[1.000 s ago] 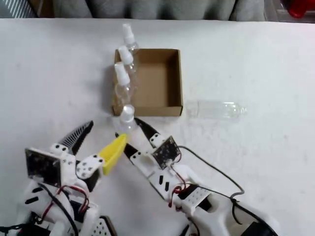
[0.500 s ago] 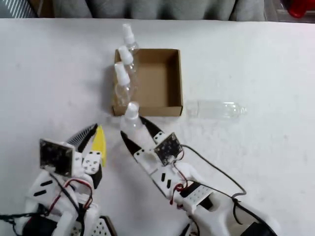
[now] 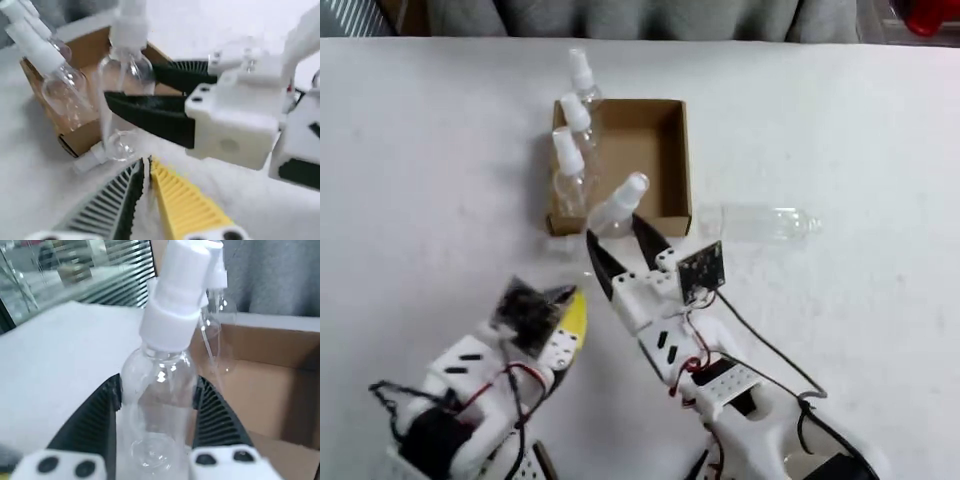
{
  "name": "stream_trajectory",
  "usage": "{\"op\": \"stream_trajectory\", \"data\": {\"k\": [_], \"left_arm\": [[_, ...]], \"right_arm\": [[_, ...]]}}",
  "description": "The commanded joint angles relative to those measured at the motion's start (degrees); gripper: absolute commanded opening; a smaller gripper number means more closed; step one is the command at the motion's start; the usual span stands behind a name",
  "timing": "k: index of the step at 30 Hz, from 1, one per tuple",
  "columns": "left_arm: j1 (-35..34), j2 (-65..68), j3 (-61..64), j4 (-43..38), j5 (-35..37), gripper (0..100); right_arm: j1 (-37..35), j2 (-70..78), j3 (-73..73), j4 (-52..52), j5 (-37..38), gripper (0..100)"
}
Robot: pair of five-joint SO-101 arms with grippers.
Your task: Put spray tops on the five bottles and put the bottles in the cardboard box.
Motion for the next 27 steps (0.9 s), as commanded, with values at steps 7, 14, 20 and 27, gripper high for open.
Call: {"op": "stream_trajectory", "data": {"k": [7, 14, 20, 27], "left_arm": [[-0.3, -0.1, 11.4, -12.4, -4.6, 2], [-6.9, -0.1, 18.5, -24.5, -4.6, 2], [-8.5, -0.1, 18.4, -24.9, -4.6, 2], [-8.5, -0.1, 18.4, -24.9, -4.6, 2]], "right_arm": [[-1.7, -2.5, 2.2, -10.2, -1.1, 1.5], [-5.2, -14.4, 5.1, 0.5, -1.0, 1.5], [-5.3, -30.2, 5.3, 21.6, -1.1, 1.5], [-9.1, -52.7, 5.3, 49.5, -1.1, 1.4]]}}
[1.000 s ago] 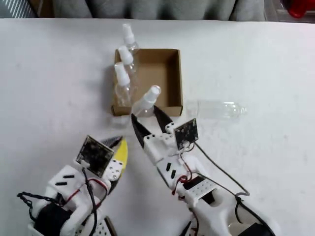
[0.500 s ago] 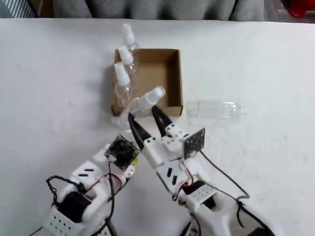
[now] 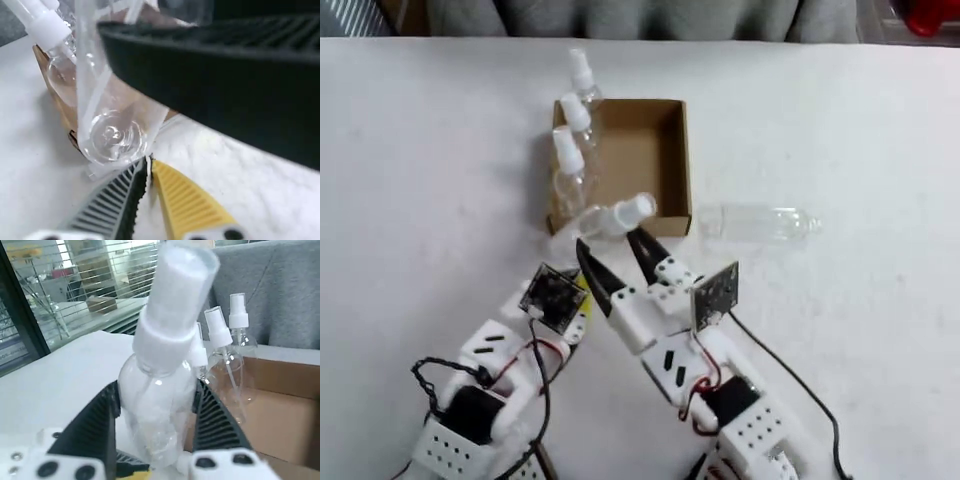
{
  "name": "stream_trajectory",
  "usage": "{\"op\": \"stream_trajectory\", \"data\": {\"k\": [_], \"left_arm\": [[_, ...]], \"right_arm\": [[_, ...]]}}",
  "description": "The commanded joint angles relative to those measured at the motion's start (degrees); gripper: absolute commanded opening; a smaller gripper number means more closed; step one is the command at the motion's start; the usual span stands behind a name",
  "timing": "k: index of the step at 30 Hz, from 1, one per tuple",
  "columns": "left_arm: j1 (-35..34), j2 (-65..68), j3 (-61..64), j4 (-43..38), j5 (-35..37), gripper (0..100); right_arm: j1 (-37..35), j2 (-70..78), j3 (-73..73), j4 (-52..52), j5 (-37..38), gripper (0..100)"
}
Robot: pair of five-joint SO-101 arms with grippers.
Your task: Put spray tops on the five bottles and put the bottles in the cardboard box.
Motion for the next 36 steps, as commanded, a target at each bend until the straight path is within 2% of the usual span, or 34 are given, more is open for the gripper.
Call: {"op": "stream_trajectory", "data": {"k": [1, 7, 14, 20, 23, 27, 30, 36], "left_arm": [[-1.3, -0.8, -0.2, -2.1, -0.5, 2], [-1.4, -0.8, -0.2, -2.1, -0.5, 2], [-1.4, -0.8, -0.2, -2.0, -0.5, 2], [-1.9, -0.8, -0.5, 0.7, -1.0, 2], [-6.5, -0.8, -1.0, 0.4, -1.0, 2], [-16.6, -0.8, -1.4, 0.8, -0.9, 2], [-22.9, -0.8, -1.4, 0.8, -0.7, 2], [-28.8, -0.8, -0.2, 3.3, -0.8, 2]], "right_arm": [[-3.7, -11.8, 0.4, 15.4, -0.4, 1.4], [-5.5, -26.9, 0.1, 30.5, -0.4, 1.4], [-5.5, -23.3, 0.1, 27.3, -0.2, 1.4], [0.5, -23.3, -0.1, 24.8, 0.1, 1.4], [3.2, -22.9, -1.5, 25.0, 0.2, 1.4], [5.8, -22.9, -2.2, 24.8, 0.3, 1.4], [6.9, -22.8, -2.3, 24.7, 3.3, 1.4], [10.9, -21.7, -4.1, 24.9, 4.6, 1.4]]}}
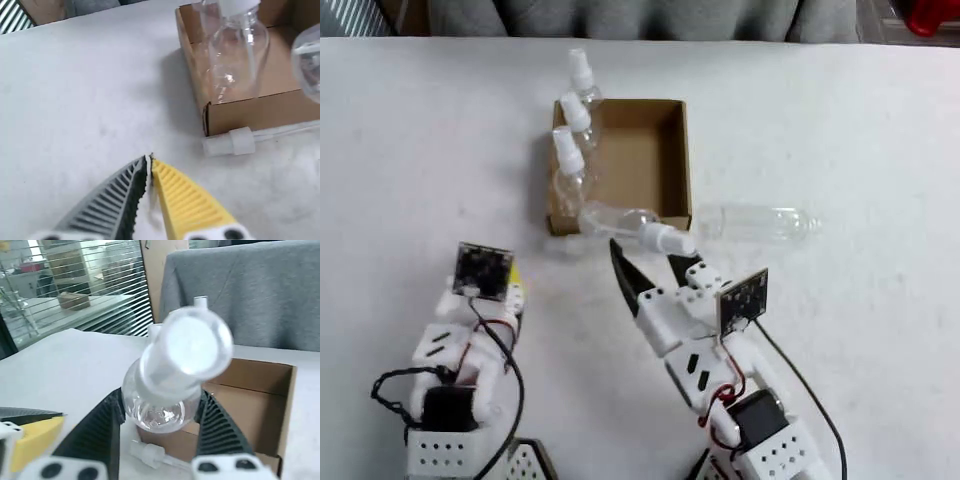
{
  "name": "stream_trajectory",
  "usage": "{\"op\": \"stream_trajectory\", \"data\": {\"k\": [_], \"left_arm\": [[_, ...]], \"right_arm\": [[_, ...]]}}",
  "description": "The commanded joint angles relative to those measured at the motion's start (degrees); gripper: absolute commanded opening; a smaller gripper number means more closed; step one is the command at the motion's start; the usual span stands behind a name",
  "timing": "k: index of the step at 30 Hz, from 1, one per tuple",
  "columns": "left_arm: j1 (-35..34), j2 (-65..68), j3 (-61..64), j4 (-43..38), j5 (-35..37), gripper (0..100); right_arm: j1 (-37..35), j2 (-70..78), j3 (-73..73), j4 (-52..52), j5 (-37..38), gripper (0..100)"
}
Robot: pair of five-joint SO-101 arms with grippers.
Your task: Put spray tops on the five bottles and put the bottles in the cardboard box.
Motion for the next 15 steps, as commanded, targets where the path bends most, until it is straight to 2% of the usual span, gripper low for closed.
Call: {"op": "stream_trajectory", "data": {"k": [1, 5, 11, 15], "left_arm": [[-2.8, -0.7, -0.2, 4.2, -0.2, 2], [-2.8, -0.7, -0.2, 7.3, -0.4, 2], [-2.8, -0.7, -0.2, 10.1, -0.4, 3], [-2.9, -0.7, -0.2, 10.5, -0.4, 3]], "right_arm": [[3.5, 2.7, -3.8, -1.6, 1.3, 1.4], [6.5, 11.6, -7.6, -2.6, 1.4, 1.4], [8.6, 26.9, -12.0, -14.8, 1.6, 1.4], [8.7, 36.0, -17.3, -16.7, 1.7, 1.4]]}}
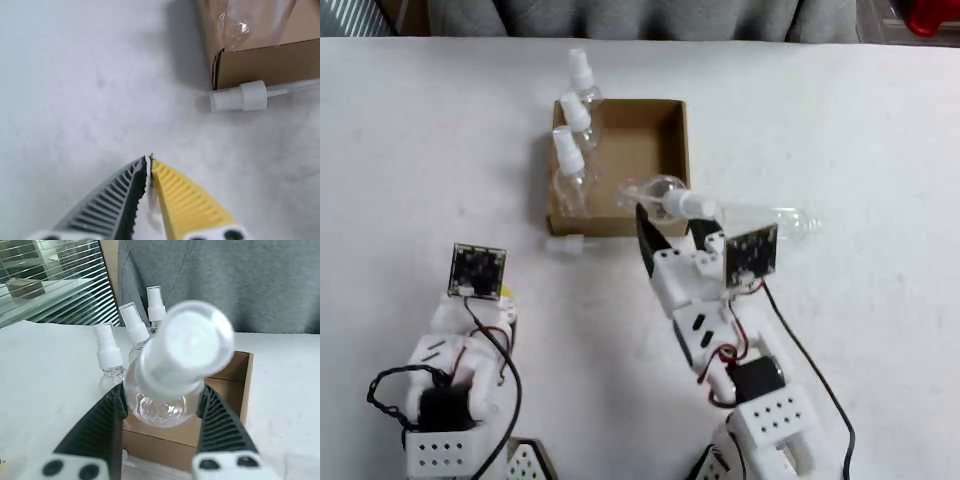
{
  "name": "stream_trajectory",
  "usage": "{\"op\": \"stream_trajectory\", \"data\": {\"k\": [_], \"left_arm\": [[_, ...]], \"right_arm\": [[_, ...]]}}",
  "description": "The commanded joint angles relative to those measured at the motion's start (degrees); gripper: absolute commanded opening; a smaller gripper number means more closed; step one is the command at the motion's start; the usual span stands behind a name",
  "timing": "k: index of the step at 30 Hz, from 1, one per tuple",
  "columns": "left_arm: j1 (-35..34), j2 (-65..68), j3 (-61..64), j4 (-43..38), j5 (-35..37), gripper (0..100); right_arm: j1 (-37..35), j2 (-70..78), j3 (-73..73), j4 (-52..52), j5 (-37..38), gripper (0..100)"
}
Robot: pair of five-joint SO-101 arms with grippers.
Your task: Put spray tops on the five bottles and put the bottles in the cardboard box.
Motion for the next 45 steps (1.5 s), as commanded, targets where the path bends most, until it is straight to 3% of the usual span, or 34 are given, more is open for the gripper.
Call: {"op": "stream_trajectory", "data": {"k": [1, 12, 27, 34, 45], "left_arm": [[-0.7, -0.7, -0.2, 0.4, -0.4, 3], [-0.7, -0.7, -0.2, 0.4, -0.4, 2], [-0.7, -0.7, -0.2, 0.4, -0.4, 3], [-0.7, -0.7, -0.2, 0.3, -0.4, 3], [-0.7, -0.7, -0.2, -0.1, -0.4, 3]], "right_arm": [[0.9, 7.6, -7.9, -2.4, 0.8, 1.4], [8.4, 27.1, -22.9, -2.7, 0.8, 1.5], [10.2, 52.2, -43.5, -2.8, 1.0, 1.5], [10.3, 63.3, -51.8, -2.6, 14.8, 1.5], [11.1, 78.3, -63.9, -2.4, 15.3, 1.5]]}}
